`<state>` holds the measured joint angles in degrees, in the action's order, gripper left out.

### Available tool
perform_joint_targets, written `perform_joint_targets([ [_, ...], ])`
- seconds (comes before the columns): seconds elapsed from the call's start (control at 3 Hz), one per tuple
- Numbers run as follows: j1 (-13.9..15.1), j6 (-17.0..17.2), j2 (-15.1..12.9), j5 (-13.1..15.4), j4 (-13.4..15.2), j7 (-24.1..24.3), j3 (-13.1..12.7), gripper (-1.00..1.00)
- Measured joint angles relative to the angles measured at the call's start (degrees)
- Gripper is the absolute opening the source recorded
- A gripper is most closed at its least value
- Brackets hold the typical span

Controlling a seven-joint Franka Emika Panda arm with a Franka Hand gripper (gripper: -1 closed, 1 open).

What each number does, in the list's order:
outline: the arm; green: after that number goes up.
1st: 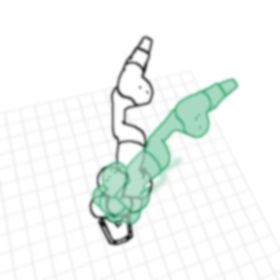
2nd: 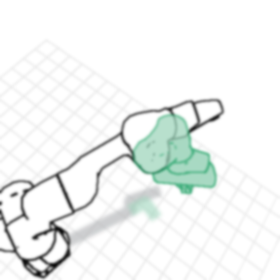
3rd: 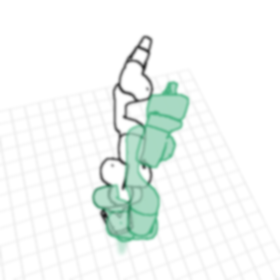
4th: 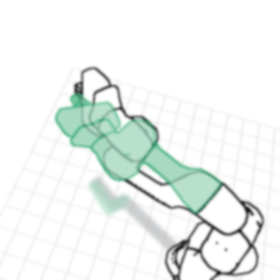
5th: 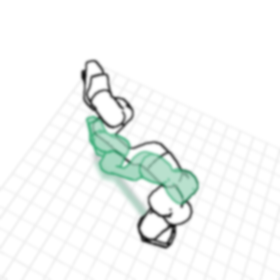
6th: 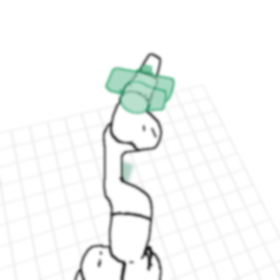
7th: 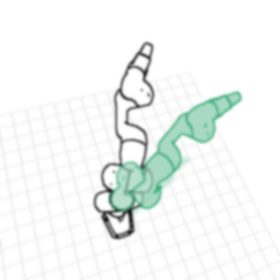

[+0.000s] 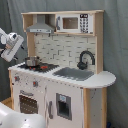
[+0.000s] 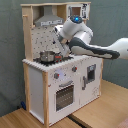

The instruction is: Play with the kitchen

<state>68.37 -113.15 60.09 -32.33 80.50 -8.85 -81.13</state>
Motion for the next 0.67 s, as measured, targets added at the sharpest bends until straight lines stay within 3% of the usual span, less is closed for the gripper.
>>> perform_joint_targets([
  [0.33, 2.26, 4.53, -0.87, -3.84, -2.08, -0.21, 0.00, 1.00],
  [0.67, 3.96, 9.84, -2.48, -5.60, -2.94, -1.70, -0.12, 1.00],
])
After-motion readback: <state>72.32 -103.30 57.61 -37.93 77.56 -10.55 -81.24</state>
